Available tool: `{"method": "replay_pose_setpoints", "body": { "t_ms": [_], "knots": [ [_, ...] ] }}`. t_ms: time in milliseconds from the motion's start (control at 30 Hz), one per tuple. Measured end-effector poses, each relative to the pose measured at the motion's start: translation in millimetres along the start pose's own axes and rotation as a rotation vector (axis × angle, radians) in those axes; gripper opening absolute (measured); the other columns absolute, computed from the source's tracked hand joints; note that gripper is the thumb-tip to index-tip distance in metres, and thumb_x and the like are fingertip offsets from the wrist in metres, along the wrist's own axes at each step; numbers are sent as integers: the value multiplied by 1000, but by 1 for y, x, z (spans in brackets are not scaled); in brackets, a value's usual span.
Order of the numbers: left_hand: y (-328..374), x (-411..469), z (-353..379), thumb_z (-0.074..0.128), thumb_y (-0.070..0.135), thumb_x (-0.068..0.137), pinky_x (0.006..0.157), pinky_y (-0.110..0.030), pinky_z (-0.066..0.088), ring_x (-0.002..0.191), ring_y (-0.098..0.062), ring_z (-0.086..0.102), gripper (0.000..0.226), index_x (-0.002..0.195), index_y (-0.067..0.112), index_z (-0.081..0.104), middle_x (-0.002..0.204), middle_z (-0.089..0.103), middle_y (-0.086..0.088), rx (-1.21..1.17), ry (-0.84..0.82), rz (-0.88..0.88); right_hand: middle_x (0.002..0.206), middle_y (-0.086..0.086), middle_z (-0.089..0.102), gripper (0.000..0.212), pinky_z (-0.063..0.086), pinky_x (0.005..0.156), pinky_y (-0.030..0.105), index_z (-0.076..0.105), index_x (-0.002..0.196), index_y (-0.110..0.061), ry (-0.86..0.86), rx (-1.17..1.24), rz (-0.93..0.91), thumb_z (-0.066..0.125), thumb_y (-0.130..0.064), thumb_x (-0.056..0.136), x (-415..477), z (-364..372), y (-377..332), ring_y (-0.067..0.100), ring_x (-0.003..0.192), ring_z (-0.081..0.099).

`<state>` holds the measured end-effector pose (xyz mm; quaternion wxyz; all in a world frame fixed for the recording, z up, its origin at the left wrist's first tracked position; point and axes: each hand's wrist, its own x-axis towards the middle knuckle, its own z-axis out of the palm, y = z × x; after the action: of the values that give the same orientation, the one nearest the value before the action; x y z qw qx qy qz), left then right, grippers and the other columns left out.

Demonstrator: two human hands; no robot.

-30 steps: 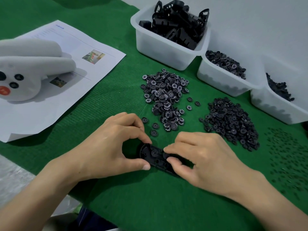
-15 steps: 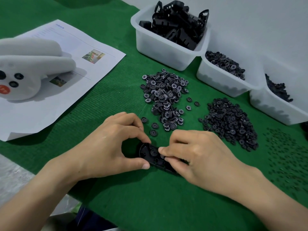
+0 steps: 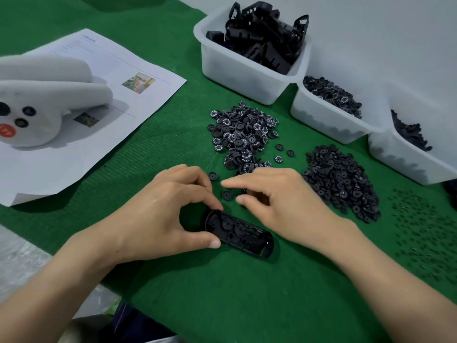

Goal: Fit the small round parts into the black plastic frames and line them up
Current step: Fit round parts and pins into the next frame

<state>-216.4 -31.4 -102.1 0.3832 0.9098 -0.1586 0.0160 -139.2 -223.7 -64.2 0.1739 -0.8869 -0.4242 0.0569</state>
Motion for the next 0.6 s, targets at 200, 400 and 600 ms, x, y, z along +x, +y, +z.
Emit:
{"method": "replay_pose_setpoints", "body": {
  "t_ms": [200,400,600],
  "knots": [
    [0,-1,0,62,63,63,90,-29,37,96,-6,48,42,94,35,66,98,50,14,10,-1,-10,88,-3,65,18,50,72,40,68,103,-24,-33,-70,-80,62,-24,87,10,2,1,19,82,60],
    [0,0,0,61,64,63,87,-25,36,95,-5,48,42,93,34,67,97,50,15,15,-1,-1,81,-7,59,22,49,59,27,72,101,-23,19,43,-154,60,-31,85,-35,-8,5,7,66,54],
    [0,0,0,61,64,63,86,-24,37,94,-7,50,42,92,34,67,97,51,13,24,-2,7,76,0,59,16,45,51,24,73,98,-20,70,-79,-186,66,-23,84,-51,0,8,11,59,50]
  ]
}}
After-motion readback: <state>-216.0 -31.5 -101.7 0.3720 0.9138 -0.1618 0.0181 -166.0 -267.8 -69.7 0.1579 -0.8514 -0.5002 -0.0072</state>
